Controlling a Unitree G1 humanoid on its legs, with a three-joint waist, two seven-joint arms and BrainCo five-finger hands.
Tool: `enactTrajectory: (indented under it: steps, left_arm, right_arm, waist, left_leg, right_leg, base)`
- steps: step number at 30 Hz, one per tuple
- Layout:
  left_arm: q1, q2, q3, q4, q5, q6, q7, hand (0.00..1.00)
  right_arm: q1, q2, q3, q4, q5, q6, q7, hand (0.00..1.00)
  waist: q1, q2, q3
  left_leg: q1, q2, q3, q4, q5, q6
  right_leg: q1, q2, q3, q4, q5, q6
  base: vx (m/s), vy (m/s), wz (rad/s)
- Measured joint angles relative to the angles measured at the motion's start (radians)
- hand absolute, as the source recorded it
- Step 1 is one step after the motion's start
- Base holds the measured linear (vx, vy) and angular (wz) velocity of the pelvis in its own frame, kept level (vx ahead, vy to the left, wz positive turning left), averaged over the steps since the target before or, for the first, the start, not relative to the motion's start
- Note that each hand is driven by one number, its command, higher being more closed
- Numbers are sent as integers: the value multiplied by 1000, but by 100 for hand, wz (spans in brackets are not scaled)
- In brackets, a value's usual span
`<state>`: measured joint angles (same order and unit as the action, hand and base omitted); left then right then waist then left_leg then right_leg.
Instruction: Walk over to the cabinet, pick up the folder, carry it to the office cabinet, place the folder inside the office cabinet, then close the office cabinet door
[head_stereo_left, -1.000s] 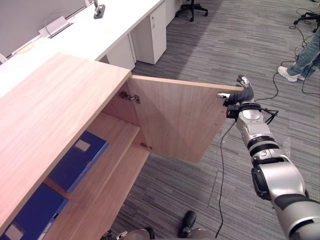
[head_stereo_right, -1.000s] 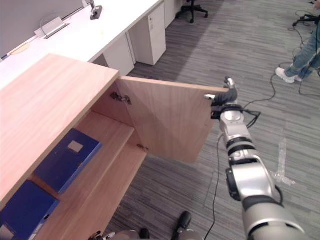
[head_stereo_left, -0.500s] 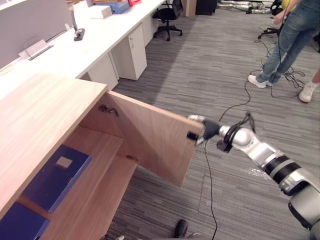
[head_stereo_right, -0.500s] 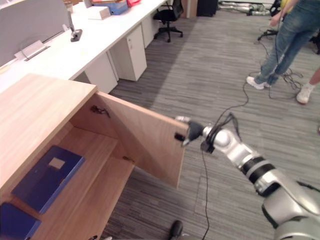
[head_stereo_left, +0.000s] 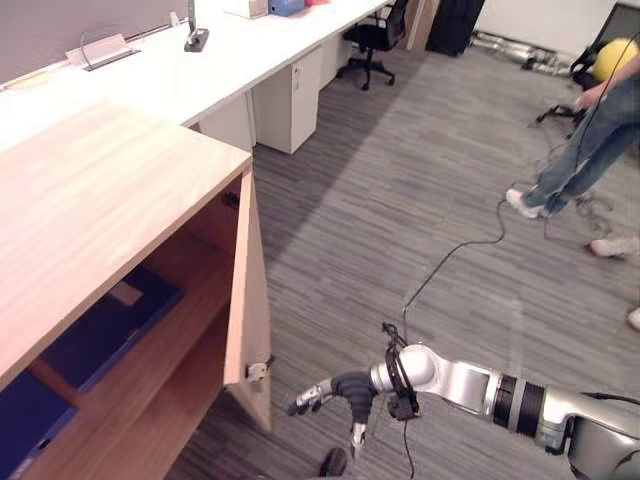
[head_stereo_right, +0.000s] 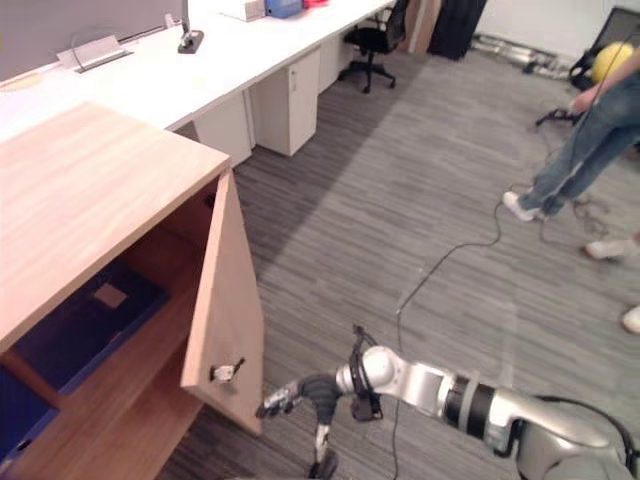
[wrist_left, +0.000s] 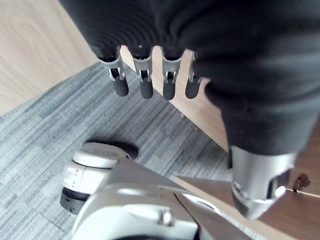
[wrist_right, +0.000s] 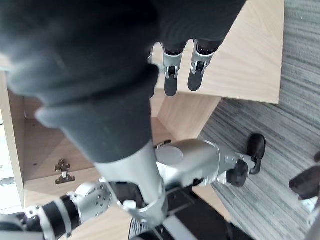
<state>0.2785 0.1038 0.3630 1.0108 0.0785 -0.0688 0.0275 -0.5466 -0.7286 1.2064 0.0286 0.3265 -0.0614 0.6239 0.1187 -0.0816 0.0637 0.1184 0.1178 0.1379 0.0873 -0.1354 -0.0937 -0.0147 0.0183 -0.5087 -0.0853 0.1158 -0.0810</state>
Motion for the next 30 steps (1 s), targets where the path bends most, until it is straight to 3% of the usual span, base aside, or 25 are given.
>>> enactTrajectory:
  steps: [5,8,10,12,14,16,17,18,19,20,21,22,23,24,27,29,30]
  left_arm:
    - [-23,4,38,-3,0,-2,0,0]
    - [-32,26,69,-11,-1,-1,6,0]
    - [-54,36,77,-19,-1,0,16,0]
    - [-58,36,76,-18,-5,1,21,0]
    - [-43,24,58,-14,-6,4,24,0]
    - [-51,5,-17,-2,-8,4,23,0]
    - [-55,6,-32,-2,-9,3,26,0]
    - [-63,0,-64,-1,-6,3,31,0]
    - [-61,-2,-78,-1,-5,3,33,0]
    - [-55,-9,-102,4,0,3,38,0]
    - [-55,-11,-131,9,3,4,45,0]
    - [-56,-12,-151,9,7,4,48,0]
    - [-68,-7,-184,9,9,5,56,0]
    - [-82,5,-208,8,8,8,66,0]
    - [-139,13,-242,-5,22,9,71,0]
    - [-180,11,-236,-9,36,9,74,0]
    - [-183,7,-227,-19,37,9,74,0]
  right_arm:
    - [15,0,1,-5,6,1,4,0]
    - [83,33,-9,40,-7,-1,-6,0]
    - [148,111,-45,175,-65,-5,-34,0]
    - [198,196,-105,325,-135,-8,-70,0]
    - [235,295,-184,500,-216,-16,-118,0]
    - [271,462,-415,825,-425,-17,-244,0]
    - [279,495,-491,901,-469,-15,-275,0]
    - [307,529,-637,996,-567,-9,-349,0]
    - [323,542,-705,1033,-596,-8,-375,0]
    - [362,557,-821,1087,-632,1,-421,0]
    - [403,564,-944,1120,-645,7,-452,0]
    - [419,572,-1021,1139,-645,15,-471,0]
    - [440,599,-1158,1185,-640,36,-512,0]
    - [469,628,-1243,1202,-617,55,-546,0]
    - [492,652,-1308,1170,-610,69,-583,0]
    - [513,661,-1338,1140,-578,74,-593,0]
    - [518,667,-1338,1141,-575,77,-596,0]
  waist:
    - [18,-6,-4]
    - [46,-34,12]
    - [69,-58,49]
    - [90,-59,68]
    - [111,-48,75]
    - [79,-32,81]
    - [75,-28,80]
    - [63,1,78]
    - [56,12,73]
    - [48,35,65]
    - [41,51,60]
    - [33,64,63]
    - [18,89,70]
    - [7,91,73]
    - [-25,89,70]
    - [-41,74,64]
    - [-29,69,61]
  left_leg:
    - [-12,-21,-37,-5,14,17]
    - [-62,-29,-82,37,14,22]
    - [-168,-26,-46,170,-15,49]
    - [-193,-4,21,193,-37,62]
    - [-202,-11,15,187,-42,60]
    - [-209,-56,-67,150,-36,68]
    - [-209,-72,-100,145,-33,69]
    - [-212,-100,-169,145,-31,73]
    - [-213,-116,-200,144,-30,74]
    - [-221,-143,-252,140,-25,83]
    - [-220,-175,-312,149,-6,112]
    - [-221,-191,-355,160,5,123]
    - [-223,-207,-436,193,29,130]
    - [-226,-217,-516,212,28,126]
    - [-254,-255,-707,236,25,97]
    - [-256,-285,-809,251,25,57]
    - [-243,-288,-829,251,24,53]
  right_leg:
    - [-1,-28,-13,-4,8,11]
    - [-6,-45,-64,-5,-5,28]
    - [-15,-60,-128,-5,-11,29]
    - [-19,-61,-172,-4,-11,29]
    - [-13,-74,-204,1,-3,41]
    - [15,-131,-333,25,-4,62]
    - [24,-152,-375,50,-18,76]
    - [31,-219,-455,153,-73,99]
    - [33,-263,-488,222,-106,113]
    - [38,-352,-513,375,-139,104]
    - [24,-437,-427,534,-147,81]
    - [1,-466,-340,612,-137,56]
    - [-56,-447,-115,672,-167,80]
    - [-60,-387,75,614,-219,123]
    - [-60,-305,314,490,-259,171]
    - [-27,-297,365,428,-271,196]
    - [-17,-302,363,402,-271,200]
  base:
    - [-3,99,17]
    - [-93,41,55]
    - [-136,18,83]
    - [-149,44,57]
    - [-96,58,54]
    - [-13,46,147]
    - [26,133,200]
    - [52,173,169]
    - [118,262,206]
    - [157,259,191]
    - [155,257,188]
    - [130,264,186]
    - [139,175,190]
    - [182,90,204]
    - [144,-117,187]
    - [77,-264,177]
    - [106,-412,141]
